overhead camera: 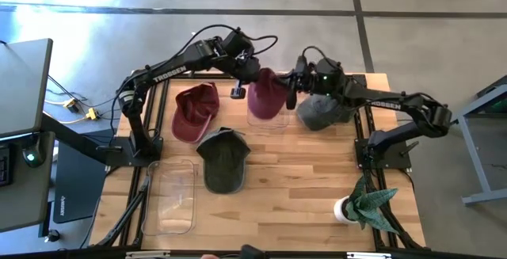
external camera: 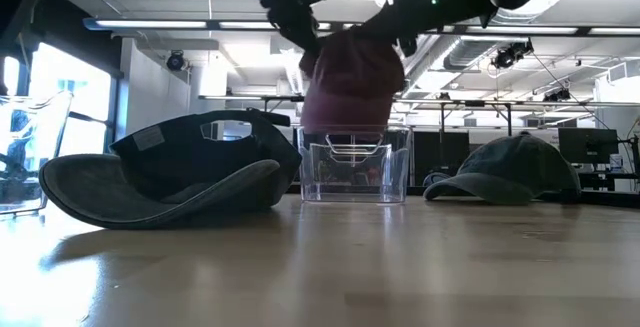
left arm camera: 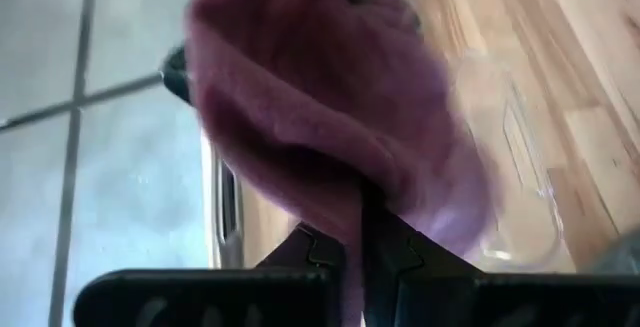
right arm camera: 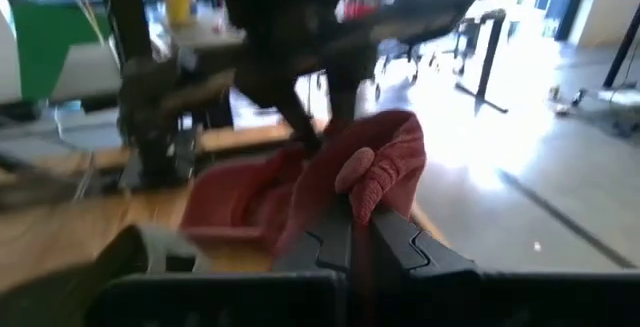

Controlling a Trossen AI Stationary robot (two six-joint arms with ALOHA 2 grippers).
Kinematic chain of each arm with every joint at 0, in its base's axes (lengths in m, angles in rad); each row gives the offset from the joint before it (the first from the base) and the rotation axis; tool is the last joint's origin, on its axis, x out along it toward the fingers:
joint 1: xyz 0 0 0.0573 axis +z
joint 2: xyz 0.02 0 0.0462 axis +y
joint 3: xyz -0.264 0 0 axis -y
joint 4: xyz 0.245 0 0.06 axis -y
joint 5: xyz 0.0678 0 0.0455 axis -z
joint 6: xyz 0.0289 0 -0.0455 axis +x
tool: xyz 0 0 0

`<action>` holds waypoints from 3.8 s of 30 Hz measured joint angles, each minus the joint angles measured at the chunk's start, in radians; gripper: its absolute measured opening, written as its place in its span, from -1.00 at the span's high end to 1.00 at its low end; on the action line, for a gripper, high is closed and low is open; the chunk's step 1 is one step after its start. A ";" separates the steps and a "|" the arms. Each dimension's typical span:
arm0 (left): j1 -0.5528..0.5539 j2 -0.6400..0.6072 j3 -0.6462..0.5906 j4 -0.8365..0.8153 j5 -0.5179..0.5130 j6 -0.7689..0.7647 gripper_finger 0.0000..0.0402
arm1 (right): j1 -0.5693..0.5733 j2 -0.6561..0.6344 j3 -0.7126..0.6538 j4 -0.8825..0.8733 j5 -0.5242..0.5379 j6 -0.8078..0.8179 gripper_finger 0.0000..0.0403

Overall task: Pick & Place hat
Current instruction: Put the bottom maroon cap into the top transparent bin

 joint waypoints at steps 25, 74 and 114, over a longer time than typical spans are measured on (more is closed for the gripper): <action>0.024 0.203 0.000 -0.094 0.261 0.050 0.96 | -0.119 0.072 0.000 -0.244 -0.328 0.027 0.96; -0.015 0.263 0.003 0.150 0.022 0.183 0.96 | -0.376 0.203 0.000 -0.520 -0.366 0.356 0.99; 0.119 0.285 0.141 -0.143 0.202 -0.043 -0.01 | -0.308 0.225 0.000 -0.505 -0.228 0.425 0.99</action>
